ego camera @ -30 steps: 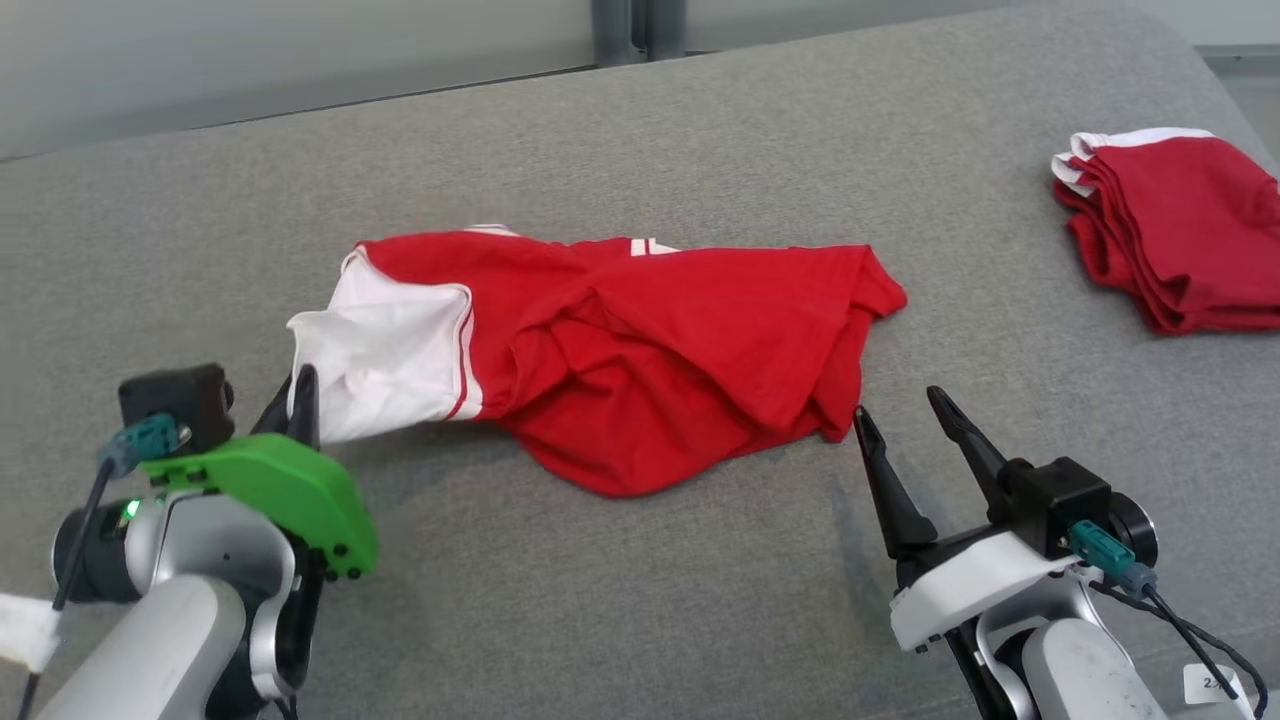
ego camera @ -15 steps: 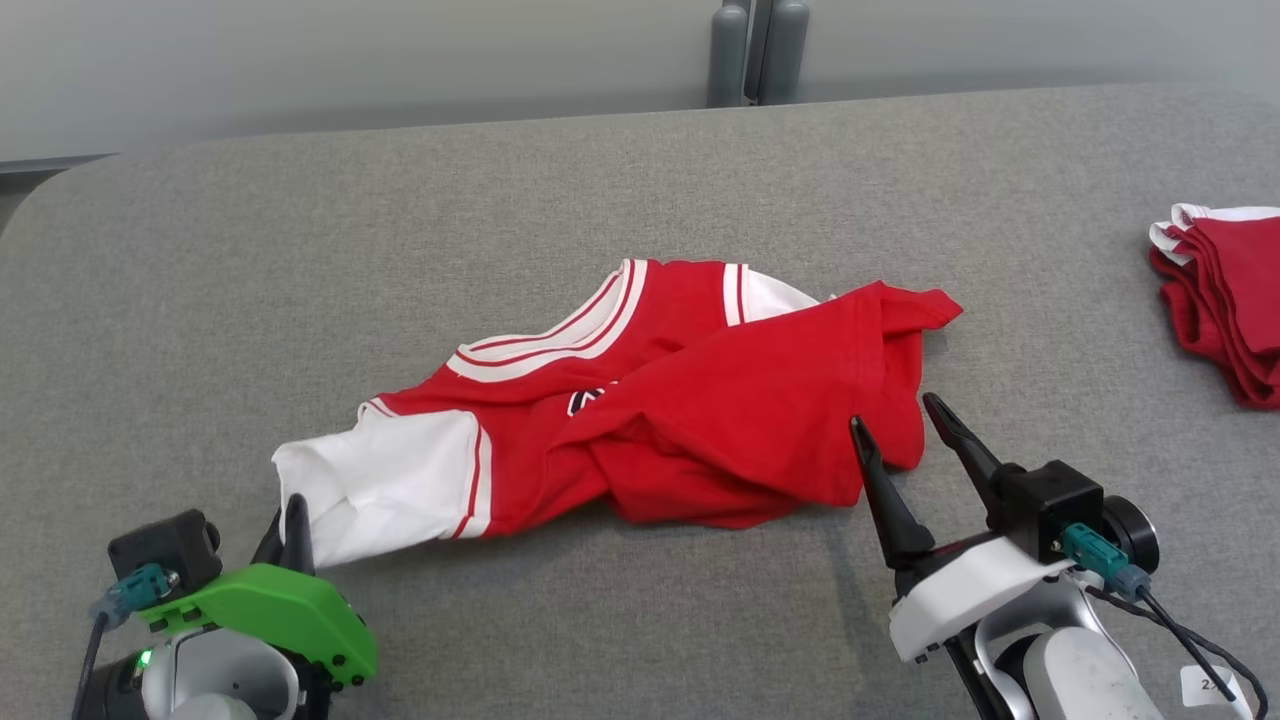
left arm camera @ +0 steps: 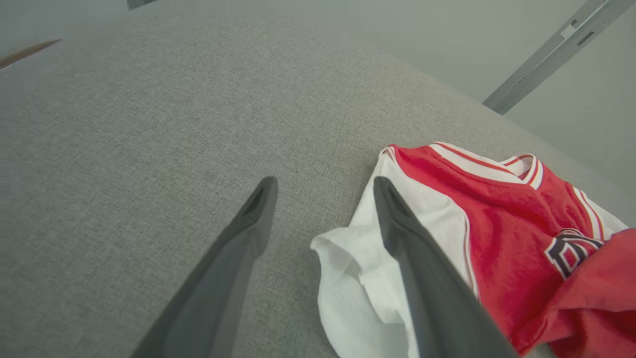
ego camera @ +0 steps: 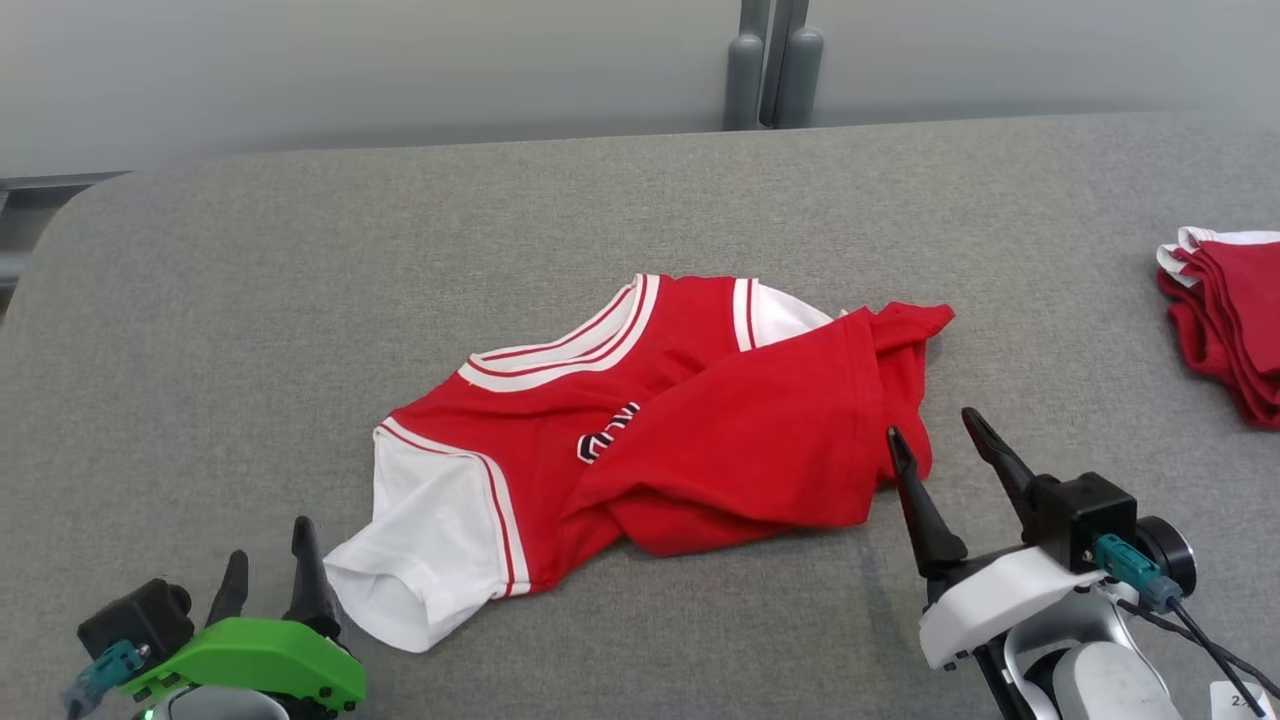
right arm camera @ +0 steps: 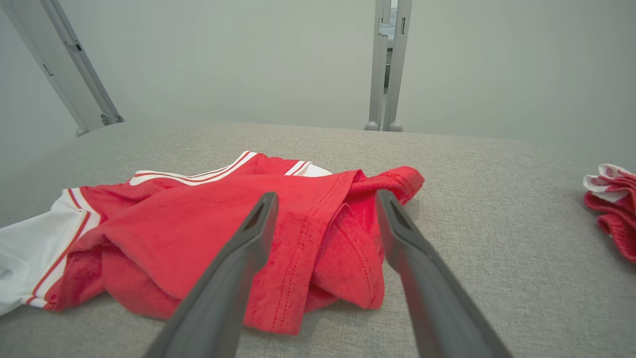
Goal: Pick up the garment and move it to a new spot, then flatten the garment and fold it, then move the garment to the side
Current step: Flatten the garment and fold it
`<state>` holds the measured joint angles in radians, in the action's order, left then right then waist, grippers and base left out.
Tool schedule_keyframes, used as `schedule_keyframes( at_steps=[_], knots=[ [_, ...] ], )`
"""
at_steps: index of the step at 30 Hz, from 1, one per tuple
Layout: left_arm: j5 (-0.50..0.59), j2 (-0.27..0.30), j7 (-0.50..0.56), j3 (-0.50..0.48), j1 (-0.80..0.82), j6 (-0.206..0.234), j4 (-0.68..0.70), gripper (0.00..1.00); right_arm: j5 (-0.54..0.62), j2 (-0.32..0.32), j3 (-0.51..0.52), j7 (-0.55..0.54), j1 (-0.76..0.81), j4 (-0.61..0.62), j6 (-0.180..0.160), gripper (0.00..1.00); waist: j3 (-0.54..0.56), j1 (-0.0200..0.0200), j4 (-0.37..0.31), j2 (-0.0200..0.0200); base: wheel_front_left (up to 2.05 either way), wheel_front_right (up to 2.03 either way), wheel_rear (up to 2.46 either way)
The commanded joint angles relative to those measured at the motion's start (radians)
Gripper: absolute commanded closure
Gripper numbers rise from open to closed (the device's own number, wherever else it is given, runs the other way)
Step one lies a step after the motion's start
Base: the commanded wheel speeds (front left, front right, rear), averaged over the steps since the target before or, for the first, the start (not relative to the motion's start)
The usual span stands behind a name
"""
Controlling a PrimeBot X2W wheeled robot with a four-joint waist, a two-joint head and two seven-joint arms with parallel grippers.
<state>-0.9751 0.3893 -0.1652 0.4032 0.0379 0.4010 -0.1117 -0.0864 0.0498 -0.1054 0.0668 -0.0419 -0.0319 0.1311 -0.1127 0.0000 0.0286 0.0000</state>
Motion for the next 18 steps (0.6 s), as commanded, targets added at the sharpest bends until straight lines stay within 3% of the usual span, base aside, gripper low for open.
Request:
schedule_keyframes(
  at_steps=[1, 8, 14, 18],
  knots=[
    [0.001, -0.001, -0.013, -0.006, -0.014, -0.008, -0.002, 0.0, 0.007, 0.002, 0.004, -0.003, 0.009, 0.004, -0.001, 0.0, 0.006, 0.0, 0.01, 0.0, 0.0, 0.0, 0.0],
    [0.126, -0.031, -0.099, -0.043, 0.0, -0.108, 0.009, 0.0, 0.011, 0.002, 0.047, -0.024, 0.016, 0.006, -0.001, 0.0, 0.024, 0.0, 0.056, 0.0, 0.0, 0.0, 0.0],
    [0.378, -0.093, -0.099, -0.103, -0.043, -0.194, 0.08, 0.0, -0.008, 0.002, 0.079, -0.068, 0.02, -0.013, -0.001, 0.0, 0.032, 0.0, 0.086, 0.0, 0.0, 0.0, 0.0],
    [0.49, -0.144, -0.1, -0.123, -0.074, -0.249, 0.101, 0.0, -0.03, 0.002, 0.105, -0.11, 0.006, -0.034, -0.001, 0.0, 0.037, 0.0, 0.105, 0.0, 0.0, 0.0, 0.0]
  ],
)
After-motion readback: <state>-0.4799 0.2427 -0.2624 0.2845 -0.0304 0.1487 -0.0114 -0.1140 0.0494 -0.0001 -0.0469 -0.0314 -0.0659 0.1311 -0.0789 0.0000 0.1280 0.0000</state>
